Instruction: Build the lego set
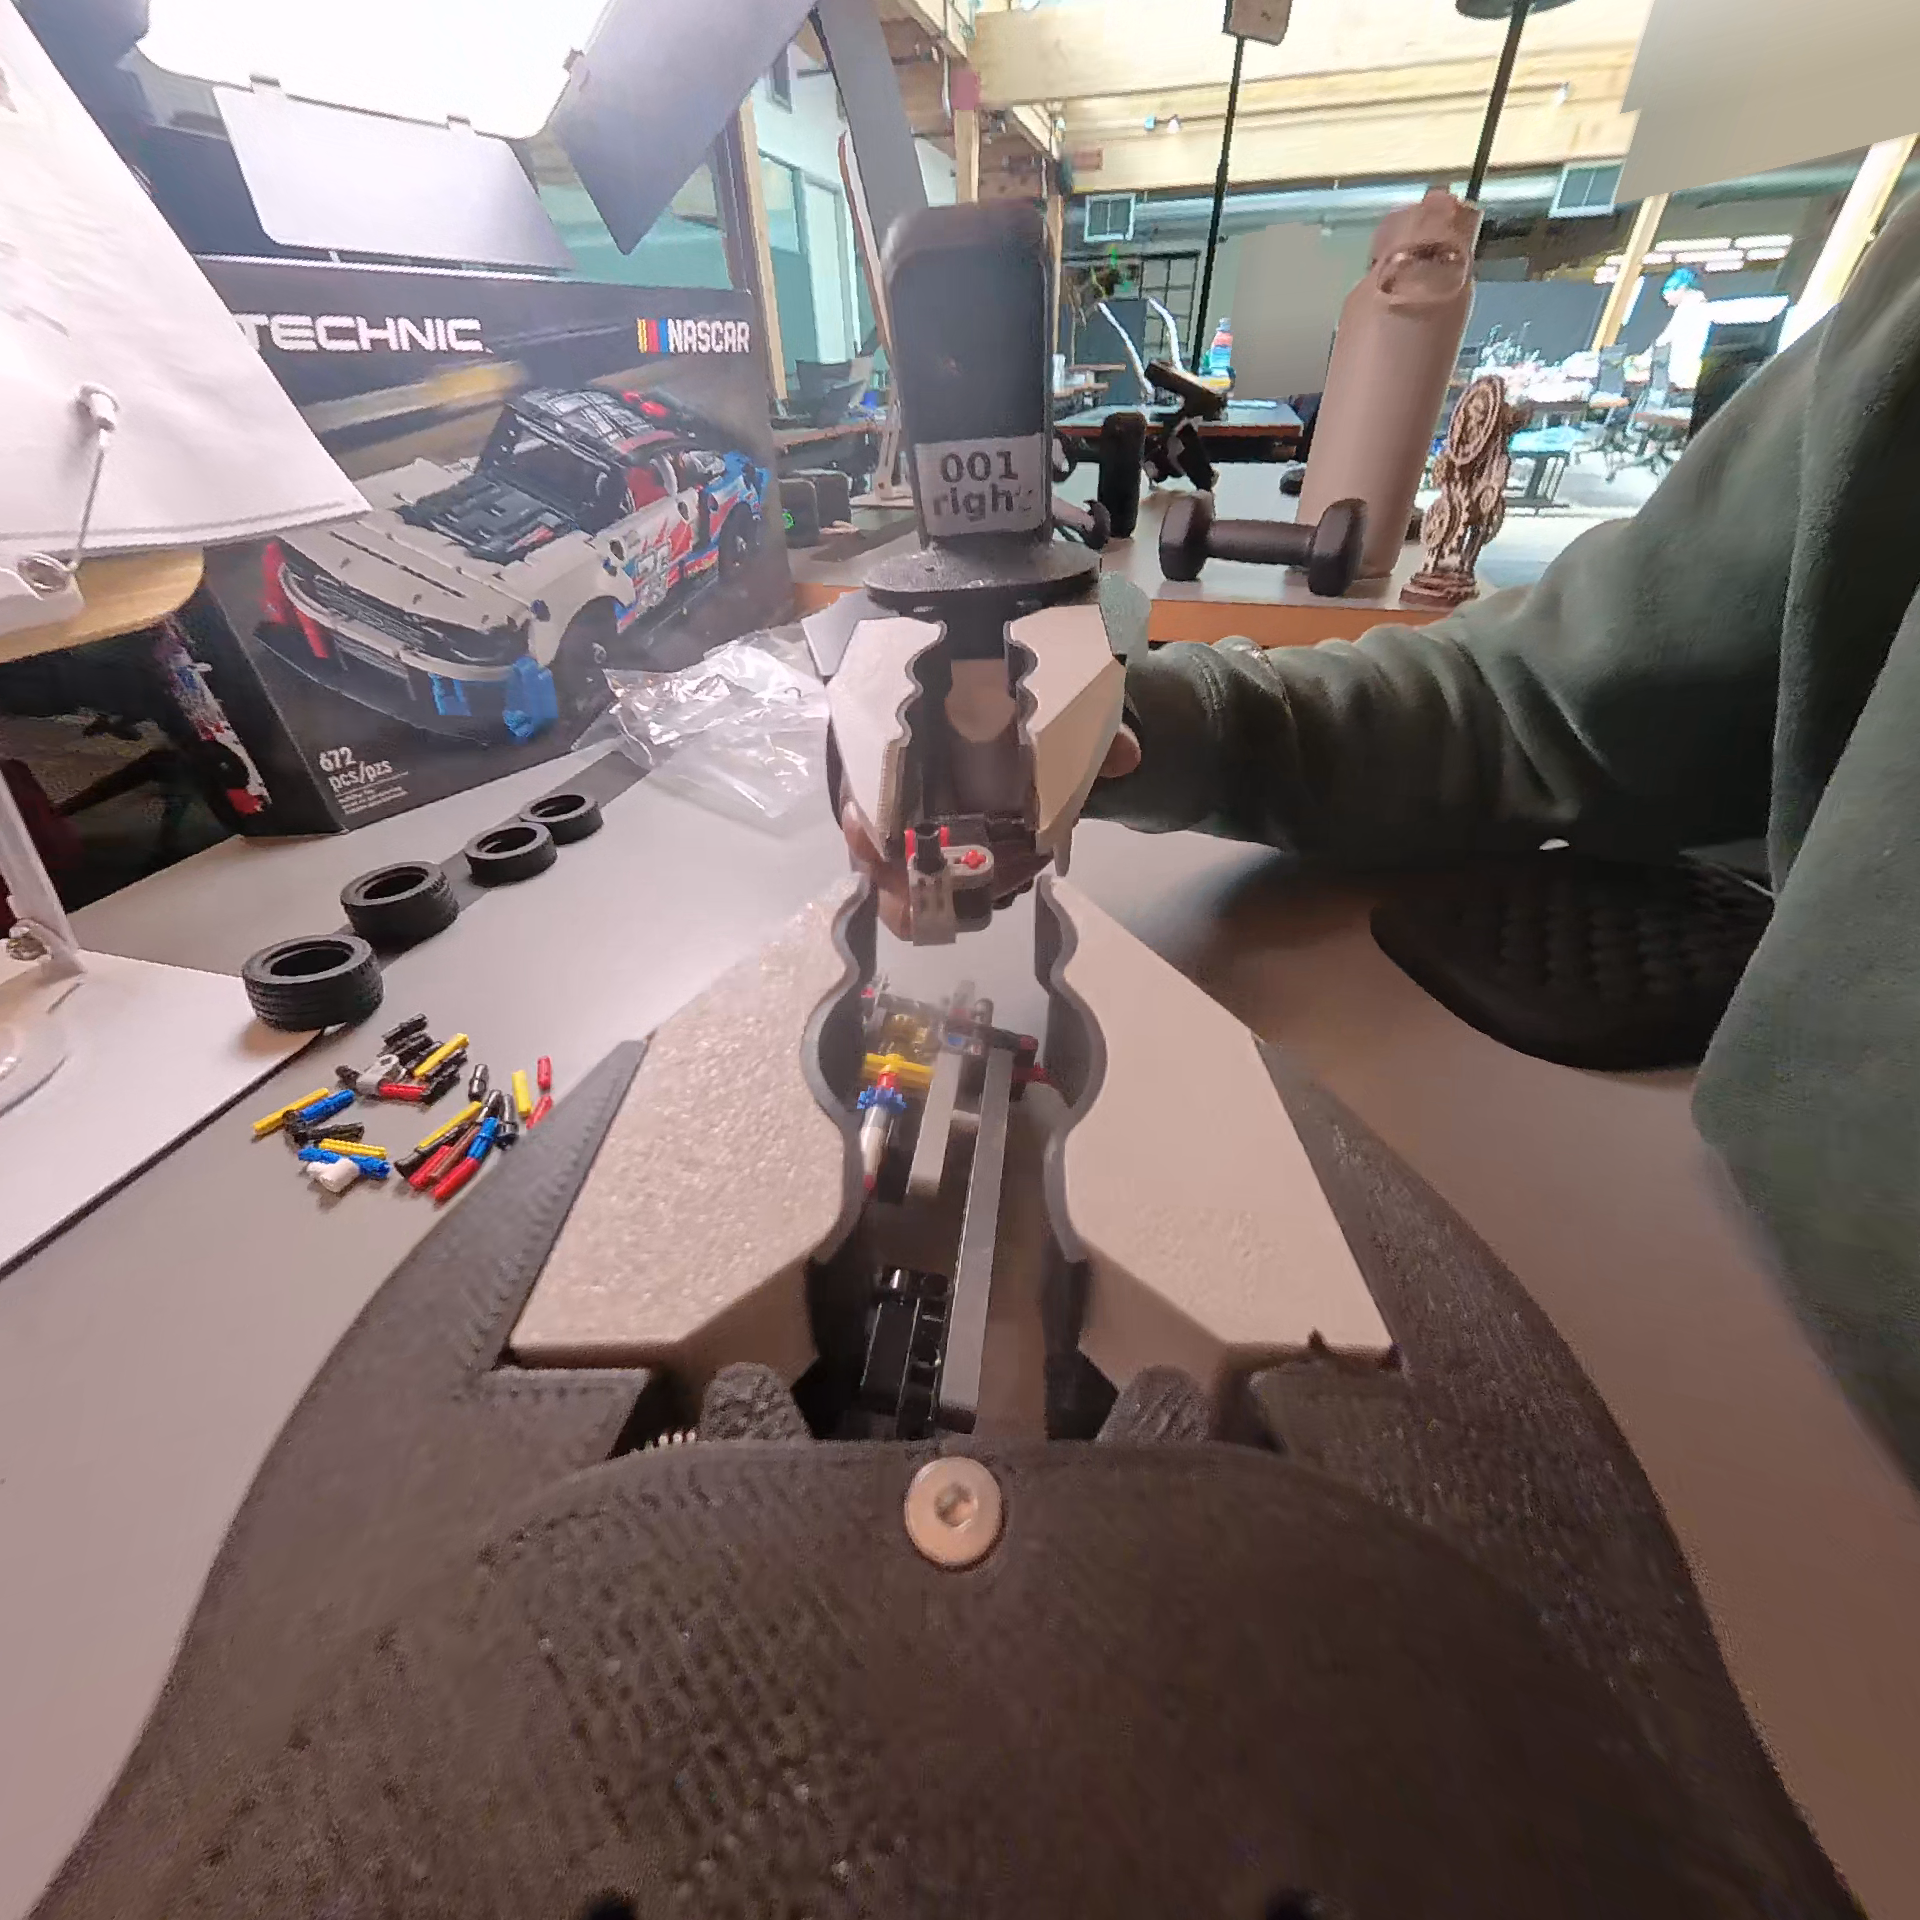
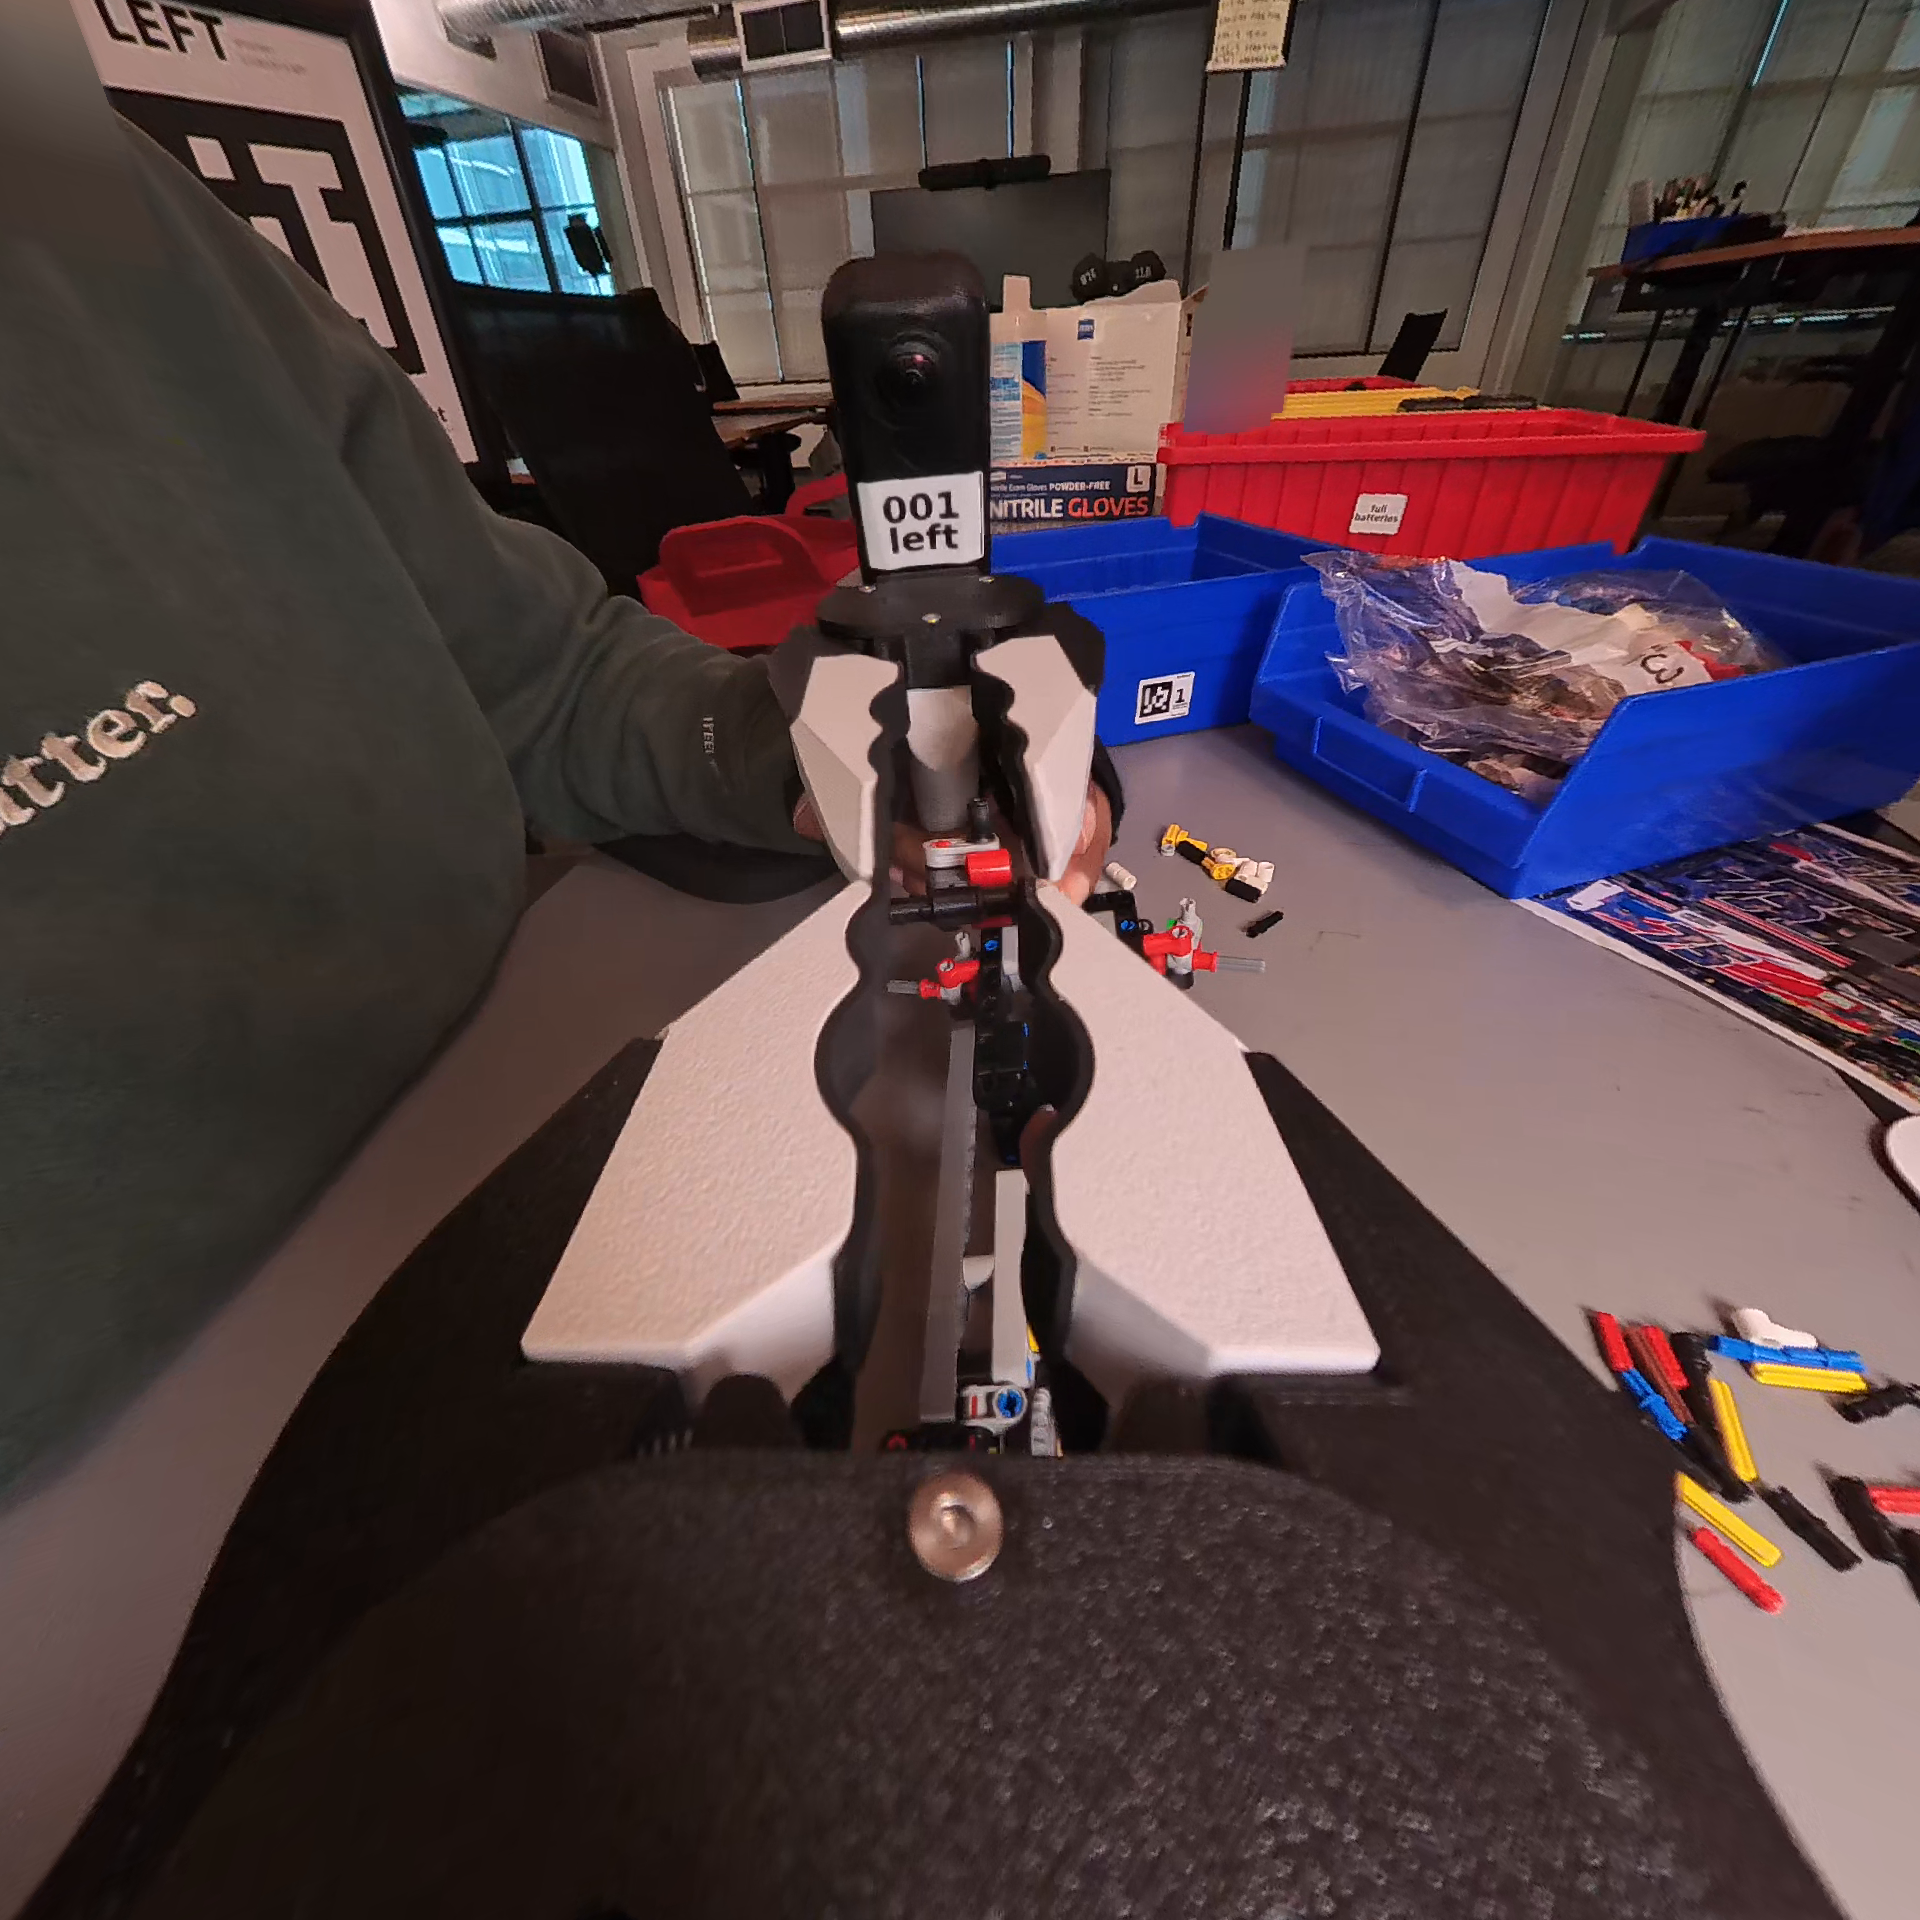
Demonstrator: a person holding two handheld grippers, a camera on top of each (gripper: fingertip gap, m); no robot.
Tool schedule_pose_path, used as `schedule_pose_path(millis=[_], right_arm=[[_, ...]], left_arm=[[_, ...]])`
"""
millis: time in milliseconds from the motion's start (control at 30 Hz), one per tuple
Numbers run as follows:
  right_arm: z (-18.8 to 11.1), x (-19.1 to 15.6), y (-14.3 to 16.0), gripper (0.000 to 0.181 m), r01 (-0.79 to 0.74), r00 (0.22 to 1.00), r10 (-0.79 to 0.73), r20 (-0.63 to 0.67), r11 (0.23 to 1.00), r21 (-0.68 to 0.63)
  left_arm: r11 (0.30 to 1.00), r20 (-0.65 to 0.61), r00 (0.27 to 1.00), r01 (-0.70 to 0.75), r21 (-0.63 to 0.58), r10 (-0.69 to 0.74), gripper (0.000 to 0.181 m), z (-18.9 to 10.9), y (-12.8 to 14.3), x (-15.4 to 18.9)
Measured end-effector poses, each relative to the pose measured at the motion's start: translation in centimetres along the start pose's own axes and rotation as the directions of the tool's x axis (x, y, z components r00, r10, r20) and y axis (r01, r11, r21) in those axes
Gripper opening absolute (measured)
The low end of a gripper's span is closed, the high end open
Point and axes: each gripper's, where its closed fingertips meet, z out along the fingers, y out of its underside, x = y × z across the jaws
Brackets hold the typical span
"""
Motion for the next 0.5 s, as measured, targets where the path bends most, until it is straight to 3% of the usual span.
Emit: schedule_pose_path(millis=[100,500], right_arm=[[0.4,-0.3,0.6,0.021,-0.002,1.000,0.002,0.017,1.000,-0.018],[0.2,0.6,1.1,0.022,0.008,0.999,-0.009,-0.031,0.999,-0.033]], left_arm=[[1.000,0.006,1.000,-0.016,-0.025,0.017,0.014,0.4,0.5,0.3],[0.997,0.064,0.996,-0.056,-0.051,0.060,0.013,0.1,0.9,-0.7]])
